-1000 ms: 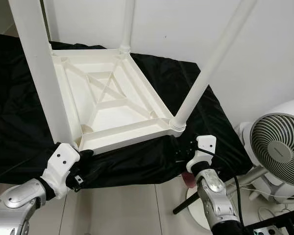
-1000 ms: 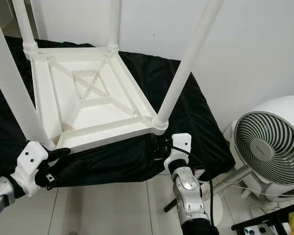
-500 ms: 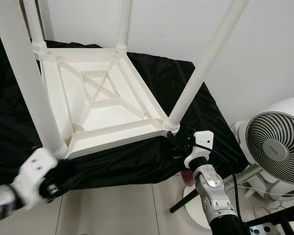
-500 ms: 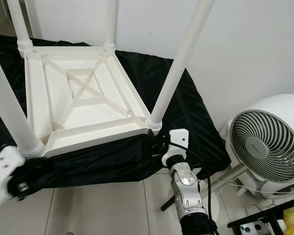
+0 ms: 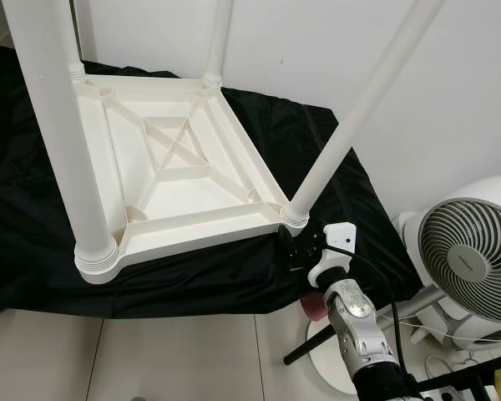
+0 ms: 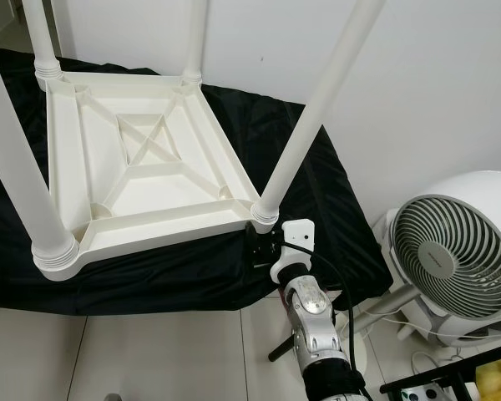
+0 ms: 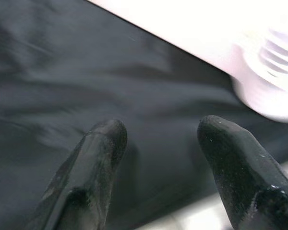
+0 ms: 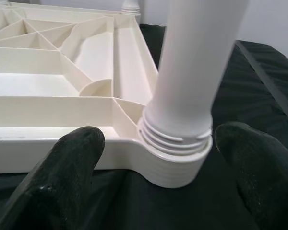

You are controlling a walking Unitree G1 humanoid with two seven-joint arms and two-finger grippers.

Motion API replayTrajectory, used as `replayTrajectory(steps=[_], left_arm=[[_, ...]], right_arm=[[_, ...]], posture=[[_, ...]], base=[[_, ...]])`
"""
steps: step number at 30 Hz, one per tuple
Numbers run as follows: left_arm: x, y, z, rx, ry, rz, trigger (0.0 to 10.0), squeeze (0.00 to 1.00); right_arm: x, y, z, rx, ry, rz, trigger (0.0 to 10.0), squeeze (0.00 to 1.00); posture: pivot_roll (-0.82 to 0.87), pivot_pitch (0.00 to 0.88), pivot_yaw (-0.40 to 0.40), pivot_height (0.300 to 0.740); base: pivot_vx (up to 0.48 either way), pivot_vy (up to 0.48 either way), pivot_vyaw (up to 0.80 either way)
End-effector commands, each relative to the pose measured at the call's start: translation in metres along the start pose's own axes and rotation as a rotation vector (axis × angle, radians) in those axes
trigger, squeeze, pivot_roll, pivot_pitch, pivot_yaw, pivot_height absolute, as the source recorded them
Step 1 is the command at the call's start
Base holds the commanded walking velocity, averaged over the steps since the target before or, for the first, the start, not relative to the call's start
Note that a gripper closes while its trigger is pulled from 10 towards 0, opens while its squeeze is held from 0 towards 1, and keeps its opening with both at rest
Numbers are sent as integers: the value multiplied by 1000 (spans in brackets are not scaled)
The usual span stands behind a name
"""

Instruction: Building children table

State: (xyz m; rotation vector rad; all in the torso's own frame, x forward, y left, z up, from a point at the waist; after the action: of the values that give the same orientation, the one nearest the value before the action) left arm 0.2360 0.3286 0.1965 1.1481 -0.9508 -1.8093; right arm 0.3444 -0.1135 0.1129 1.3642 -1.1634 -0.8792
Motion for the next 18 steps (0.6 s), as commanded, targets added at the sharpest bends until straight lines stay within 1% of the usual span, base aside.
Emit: replayTrajectory(steps=[1, 2, 3, 4, 5, 6, 8, 9, 10, 11, 12, 14, 15, 16, 17, 18], left_arm=[[1, 5, -9, 28, 38, -27, 10000, 0], [1, 5, -9, 28, 38, -27, 10000, 0], [0, 13, -20, 79, 95, -13, 10000, 0], [1, 18, -23, 104, 120, -27, 10000, 0], [2, 20, -30, 128, 140, 15, 10000, 0], [2, 20, -30, 128, 140, 15, 10000, 0], [5, 20, -39, 155, 149, 78, 10000, 0], [5, 20, -39, 155, 149, 78, 10000, 0], [21, 17, -52, 168, 97, 166, 10000, 0], [28, 17, -58, 176, 78, 186, 10000, 0], [28, 17, -58, 176, 78, 186, 10000, 0], [49, 23, -68, 204, 18, 169, 10000, 0], [49, 23, -68, 204, 18, 169, 10000, 0], [58, 24, -72, 217, -10, 193, 10000, 0], [58, 24, -72, 217, -10, 193, 10000, 0], [65, 26, -76, 225, -31, 203, 10000, 0]], right_arm=[[3, -3, 1, -7, -2, -13, 10000, 0], [3, -3, 1, -7, -2, -13, 10000, 0], [3, 0, -3, 2, 10, -1, 10000, 0], [4, 1, -5, 5, 8, 6, 10000, 0], [6, 3, -8, 7, 4, 12, 10000, 0], [6, 3, -8, 7, 4, 12, 10000, 0], [8, 5, -12, 11, 2, 10, 10000, 0], [8, 5, -12, 11, 2, 10, 10000, 0], [10, 6, -19, 10, -2, 11, 10000, 0], [12, 6, -21, 9, -5, 11, 10000, 0], [12, 6, -21, 9, -5, 11, 10000, 0], [15, 7, -26, 7, -28, 28, 10000, 0], [15, 7, -26, 7, -28, 28, 10000, 0], [17, 8, -28, 7, -38, 35, 10000, 0], [17, 8, -28, 7, -38, 35, 10000, 0], [19, 8, -30, 4, -57, 41, 10000, 0]], posture=[[246, 66, -201, 740], [246, 66, -201, 740], [242, 63, -198, 740], [242, 63, -198, 740], [239, 61, -196, 740], [239, 61, -196, 740], [230, 60, -195, 740], [230, 60, -195, 740], [224, 58, -192, 740], [224, 58, -192, 740], [224, 58, -192, 740], [222, 55, -191, 740], [222, 55, -191, 740], [220, 55, -191, 740], [220, 55, -191, 740], [219, 54, -188, 740]], base=[[0, 0, 0], [0, 0, 0], [0, 0, 0], [0, 0, 0], [0, 0, 0], [0, 0, 0], [0, 0, 0], [0, 0, 0], [0, 0, 0], [0, 0, 0], [0, 0, 0], [0, 0, 0], [0, 0, 0], [0, 0, 0], [0, 0, 0], [0, 0, 0]])
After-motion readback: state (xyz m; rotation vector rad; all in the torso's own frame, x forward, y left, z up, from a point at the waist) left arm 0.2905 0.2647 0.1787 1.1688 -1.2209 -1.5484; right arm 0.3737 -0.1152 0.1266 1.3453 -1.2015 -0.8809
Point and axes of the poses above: a point about 5 cm out from each wrist's last joint towards the gripper, its own z axis pointing back from the gripper into the wrist, its own y axis along the axis of the wrist's last joint, x = y × z, the point moved 4 cm from there along -z, pointing out of the wrist towards the gripper, and after that the axes turned 8 degrees about z, right-handed, at the moved point
